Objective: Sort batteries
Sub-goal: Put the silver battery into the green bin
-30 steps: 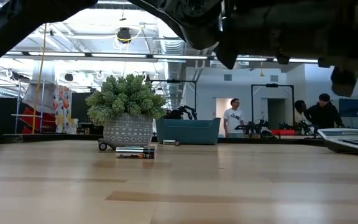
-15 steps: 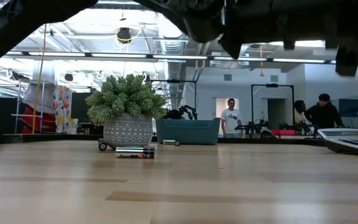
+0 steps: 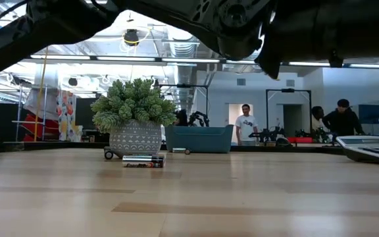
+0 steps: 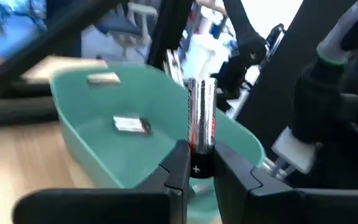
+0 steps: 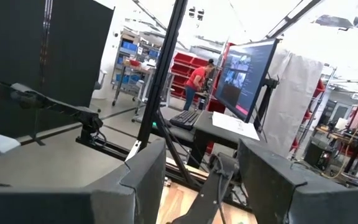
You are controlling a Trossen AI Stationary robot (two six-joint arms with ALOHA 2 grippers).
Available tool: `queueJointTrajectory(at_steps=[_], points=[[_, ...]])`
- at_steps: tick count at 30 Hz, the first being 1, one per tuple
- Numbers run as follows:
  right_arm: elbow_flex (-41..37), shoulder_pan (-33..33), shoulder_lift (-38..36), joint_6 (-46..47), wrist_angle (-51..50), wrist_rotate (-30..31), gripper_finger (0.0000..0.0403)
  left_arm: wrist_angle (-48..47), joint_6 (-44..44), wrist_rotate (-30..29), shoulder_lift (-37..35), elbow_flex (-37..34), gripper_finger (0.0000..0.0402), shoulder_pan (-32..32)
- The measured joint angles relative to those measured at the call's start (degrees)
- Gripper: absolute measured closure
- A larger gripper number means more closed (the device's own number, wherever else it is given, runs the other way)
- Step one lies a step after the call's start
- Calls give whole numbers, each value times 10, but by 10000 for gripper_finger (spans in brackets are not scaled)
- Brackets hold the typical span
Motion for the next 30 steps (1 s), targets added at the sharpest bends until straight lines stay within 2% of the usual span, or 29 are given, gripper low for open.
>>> queueJointTrajectory(at_steps=[8,13,30], points=[[0,-1,-3,-5,0,0,188,-16,12,4,-2,9,362,-3],[0,-1,-3,-5,1,0,188,-15,12,3,-2,9,347,-8],[0,-1,-3,0,5,0,188,-51,3,2,-1,7,347,-16]])
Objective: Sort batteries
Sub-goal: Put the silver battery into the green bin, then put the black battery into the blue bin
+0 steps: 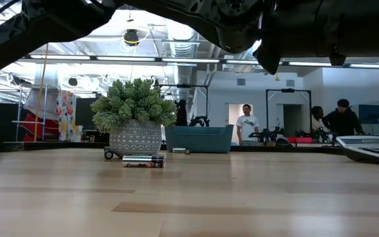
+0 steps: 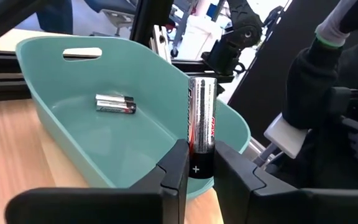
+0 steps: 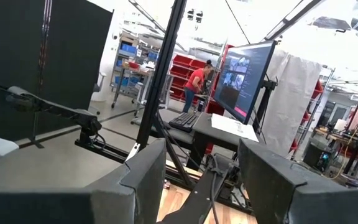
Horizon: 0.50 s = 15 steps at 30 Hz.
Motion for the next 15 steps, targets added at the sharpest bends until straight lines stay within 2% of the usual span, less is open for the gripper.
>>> queueJointTrajectory(at_steps=[15], points=[[0,0,0,0,-3,0,188,5,11,-13,0,-1,300,2]])
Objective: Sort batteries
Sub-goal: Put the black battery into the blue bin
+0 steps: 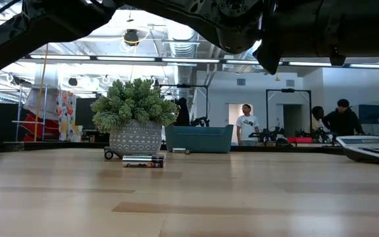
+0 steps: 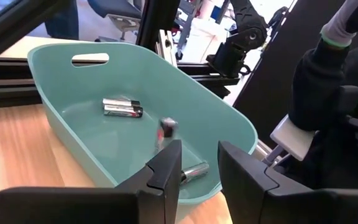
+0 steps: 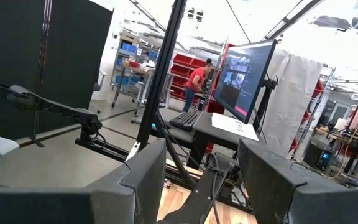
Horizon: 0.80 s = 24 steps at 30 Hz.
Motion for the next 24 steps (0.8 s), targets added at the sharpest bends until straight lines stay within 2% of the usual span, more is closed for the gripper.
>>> queueJointTrajectory(at_steps=[13,18,24], points=[[0,11,0,7,-20,0,188,0,62,-5,-11,0,289,11],[0,28,1,0,-18,6,188,-91,129,-48,-45,0,296,7],[0,41,1,-10,-17,34,188,-190,187,-93,-81,0,324,-3]])
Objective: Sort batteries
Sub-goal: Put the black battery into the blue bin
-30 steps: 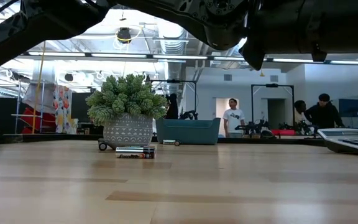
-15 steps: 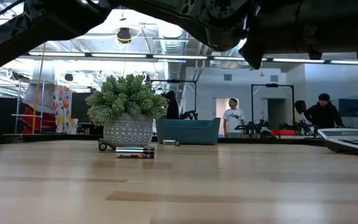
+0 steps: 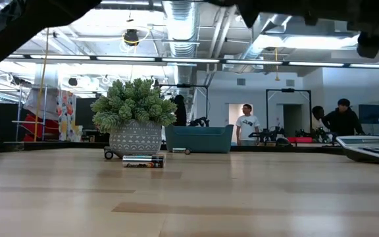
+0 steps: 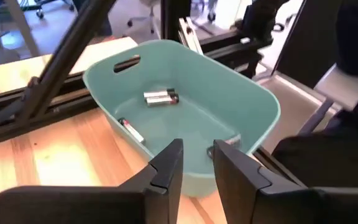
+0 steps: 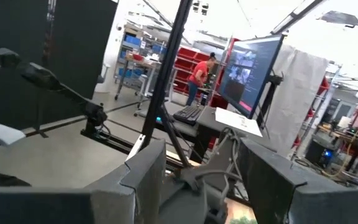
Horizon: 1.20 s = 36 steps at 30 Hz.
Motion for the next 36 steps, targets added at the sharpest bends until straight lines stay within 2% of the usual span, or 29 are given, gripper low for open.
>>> queueJointTrajectory(at_steps=[9,14,17,21,26,31,36], points=[[0,2,0,10,0,0,188,-51,24,-65,-26,0,395,-11],[0,2,6,13,1,0,188,-34,28,-130,-71,-57,401,-16],[0,2,9,14,1,0,188,34,25,-167,-128,-154,401,-18],[0,2,9,15,3,0,188,167,-7,-214,-225,-342,401,-19],[0,-1,9,15,4,0,188,303,-45,-337,-358,-584,401,-34],[0,-26,21,15,14,0,188,339,-89,-473,-479,-757,401,-66],[0,-83,72,15,48,-1,188,336,-141,-590,-587,-871,401,-107]])
